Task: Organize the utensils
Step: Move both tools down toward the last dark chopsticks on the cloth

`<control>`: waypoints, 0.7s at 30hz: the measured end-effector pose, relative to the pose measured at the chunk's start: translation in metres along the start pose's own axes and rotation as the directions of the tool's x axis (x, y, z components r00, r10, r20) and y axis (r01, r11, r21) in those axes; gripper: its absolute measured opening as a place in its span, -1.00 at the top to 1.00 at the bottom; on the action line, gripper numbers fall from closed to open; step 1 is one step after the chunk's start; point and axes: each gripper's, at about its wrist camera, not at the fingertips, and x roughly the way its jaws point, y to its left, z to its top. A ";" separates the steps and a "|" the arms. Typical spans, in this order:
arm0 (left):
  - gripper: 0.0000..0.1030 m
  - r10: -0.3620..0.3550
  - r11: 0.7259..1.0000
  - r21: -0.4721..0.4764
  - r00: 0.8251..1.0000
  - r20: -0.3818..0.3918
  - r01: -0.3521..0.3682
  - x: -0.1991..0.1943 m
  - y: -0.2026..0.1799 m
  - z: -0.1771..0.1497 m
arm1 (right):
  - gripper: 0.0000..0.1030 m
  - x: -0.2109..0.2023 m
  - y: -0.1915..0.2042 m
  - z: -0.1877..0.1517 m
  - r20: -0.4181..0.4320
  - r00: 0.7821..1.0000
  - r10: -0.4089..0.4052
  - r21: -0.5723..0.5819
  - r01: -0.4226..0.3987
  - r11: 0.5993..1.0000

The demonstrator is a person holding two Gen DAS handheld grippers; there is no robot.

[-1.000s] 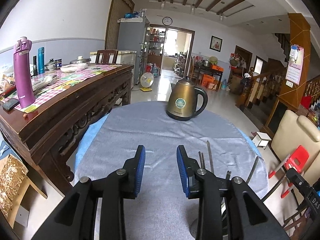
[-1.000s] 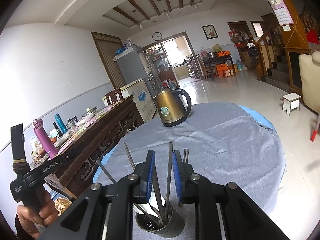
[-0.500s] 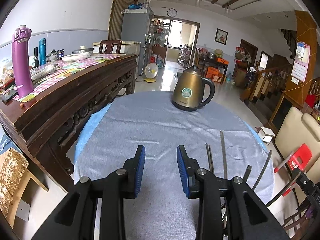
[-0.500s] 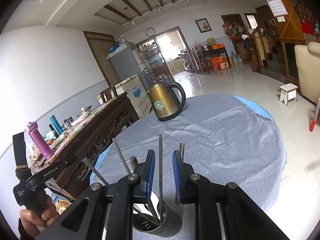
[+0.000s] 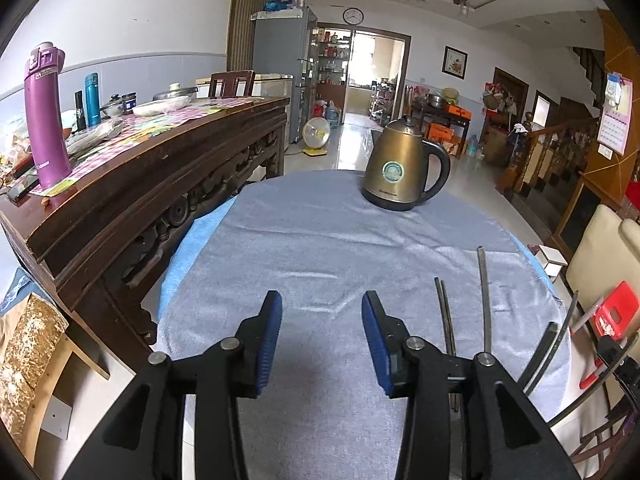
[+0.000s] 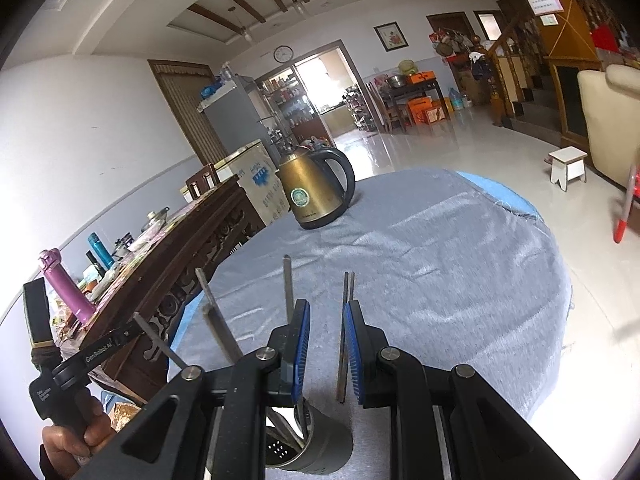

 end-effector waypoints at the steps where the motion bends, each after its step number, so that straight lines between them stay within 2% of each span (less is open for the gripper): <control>1: 0.12 0.002 1.000 0.002 1.000 -0.002 -0.002 0.002 0.000 -0.001 | 0.62 0.003 -0.001 0.000 -0.006 1.000 -0.002 0.004 0.002 1.000; 11: 0.12 0.027 1.000 0.018 0.996 -0.085 -0.026 0.045 0.001 -0.006 | 0.62 0.034 -0.013 -0.004 -0.065 0.997 -0.034 0.033 0.036 0.999; 21: 0.12 0.036 0.998 0.056 0.981 -0.191 -0.026 0.098 -0.008 -0.015 | 0.62 0.075 -0.044 -0.001 -0.135 0.988 -0.071 0.099 0.085 0.991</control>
